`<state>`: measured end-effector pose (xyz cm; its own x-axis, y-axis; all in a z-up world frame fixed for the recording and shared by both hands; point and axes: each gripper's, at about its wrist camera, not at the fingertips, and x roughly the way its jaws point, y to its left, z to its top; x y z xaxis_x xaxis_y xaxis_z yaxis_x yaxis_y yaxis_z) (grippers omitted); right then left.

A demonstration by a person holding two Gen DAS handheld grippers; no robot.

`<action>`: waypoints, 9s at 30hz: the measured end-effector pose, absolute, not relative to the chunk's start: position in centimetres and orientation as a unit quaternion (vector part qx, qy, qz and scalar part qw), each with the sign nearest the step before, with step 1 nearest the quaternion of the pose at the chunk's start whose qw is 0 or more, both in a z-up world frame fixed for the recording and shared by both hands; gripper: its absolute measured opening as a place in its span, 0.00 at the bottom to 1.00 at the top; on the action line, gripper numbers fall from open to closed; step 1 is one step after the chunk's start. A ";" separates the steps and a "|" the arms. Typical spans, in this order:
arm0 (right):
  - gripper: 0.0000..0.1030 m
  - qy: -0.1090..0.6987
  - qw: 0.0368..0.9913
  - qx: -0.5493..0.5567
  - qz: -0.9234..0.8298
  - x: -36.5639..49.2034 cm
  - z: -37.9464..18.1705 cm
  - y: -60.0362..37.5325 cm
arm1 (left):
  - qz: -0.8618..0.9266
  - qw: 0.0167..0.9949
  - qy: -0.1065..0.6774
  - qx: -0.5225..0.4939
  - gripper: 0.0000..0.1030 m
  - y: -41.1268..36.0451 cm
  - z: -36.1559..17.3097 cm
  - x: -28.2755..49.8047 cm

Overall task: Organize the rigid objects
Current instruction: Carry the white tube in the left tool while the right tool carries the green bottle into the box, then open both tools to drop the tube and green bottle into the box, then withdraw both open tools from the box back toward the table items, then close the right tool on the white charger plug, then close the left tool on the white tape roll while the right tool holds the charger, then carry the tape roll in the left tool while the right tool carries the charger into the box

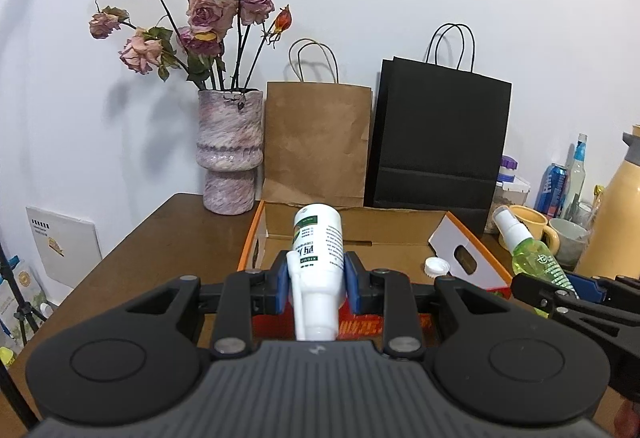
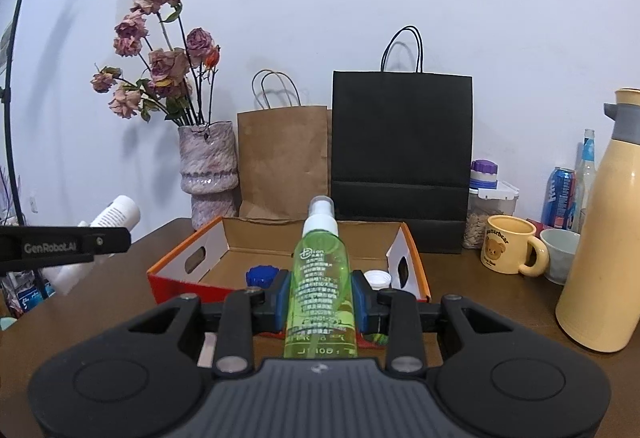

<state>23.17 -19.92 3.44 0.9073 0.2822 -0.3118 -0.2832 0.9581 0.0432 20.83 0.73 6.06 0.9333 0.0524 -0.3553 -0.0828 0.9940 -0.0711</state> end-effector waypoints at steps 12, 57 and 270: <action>0.29 0.154 0.977 0.010 0.148 27.7 4.5 -18.9 | 0.052 0.981 0.174 -0.068 0.27 1.3 6.6 25.6; 0.29 0.233 0.960 -0.012 0.156 43.1 0.8 -14.9 | 0.091 0.964 0.250 -0.024 0.27 2.7 1.7 39.4; 0.30 0.221 0.970 -0.038 0.088 21.6 -5.6 -24.0 | 0.068 0.962 0.266 0.007 0.44 2.8 -4.8 21.5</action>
<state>21.63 -23.97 -5.62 0.8866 0.1545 -0.4360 -0.1881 0.9815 -0.0347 21.50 2.84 -4.81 0.8495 0.1349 -0.5101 -0.1270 0.9906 0.0503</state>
